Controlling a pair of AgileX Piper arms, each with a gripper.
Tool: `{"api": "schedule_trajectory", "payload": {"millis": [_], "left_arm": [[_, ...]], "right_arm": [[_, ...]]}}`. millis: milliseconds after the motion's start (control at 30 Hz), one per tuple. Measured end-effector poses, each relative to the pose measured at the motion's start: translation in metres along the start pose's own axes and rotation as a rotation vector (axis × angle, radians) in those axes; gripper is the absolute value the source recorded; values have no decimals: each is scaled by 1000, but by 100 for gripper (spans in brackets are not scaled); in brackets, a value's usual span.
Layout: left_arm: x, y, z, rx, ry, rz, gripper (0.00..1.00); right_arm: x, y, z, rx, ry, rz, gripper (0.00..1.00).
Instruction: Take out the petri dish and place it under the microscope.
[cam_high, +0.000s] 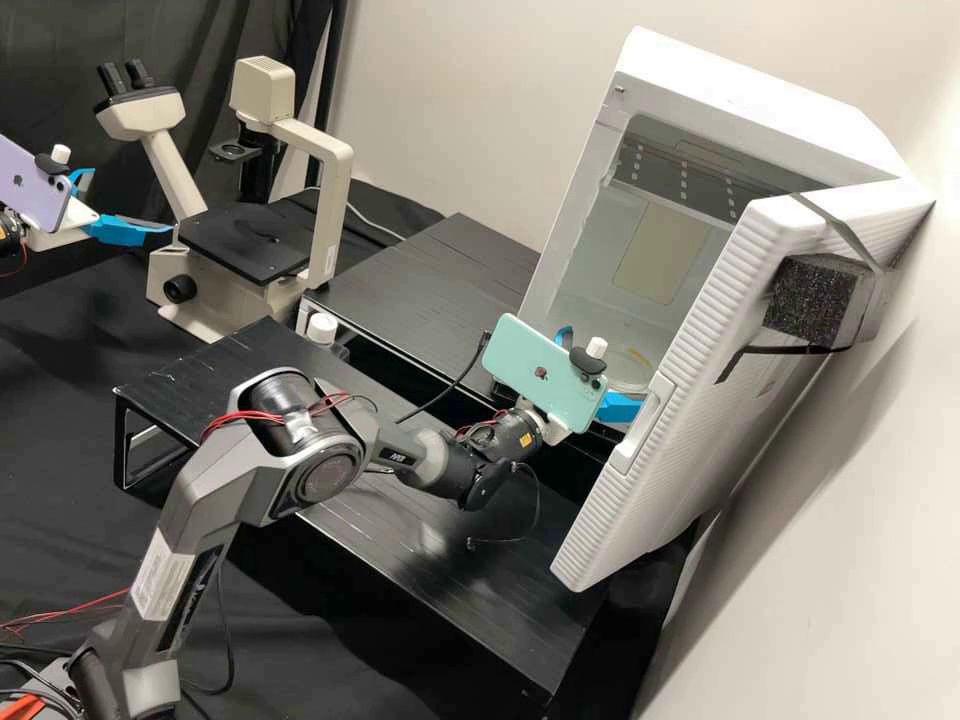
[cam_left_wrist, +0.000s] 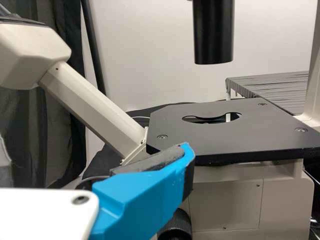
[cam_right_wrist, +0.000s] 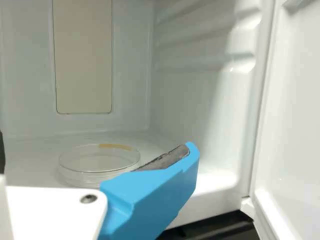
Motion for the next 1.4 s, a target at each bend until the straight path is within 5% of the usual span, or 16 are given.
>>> {"api": "schedule_trajectory", "payload": {"millis": [733, 1400], "left_arm": [[0, 0, 0, 0, 0, 0, 100], [0, 0, 0, 0, 0, 0, 100]], "right_arm": [[49, -6, 8, 8, -31, -118, 100], [61, -11, 13, -25, -58, -175, 100]]}}
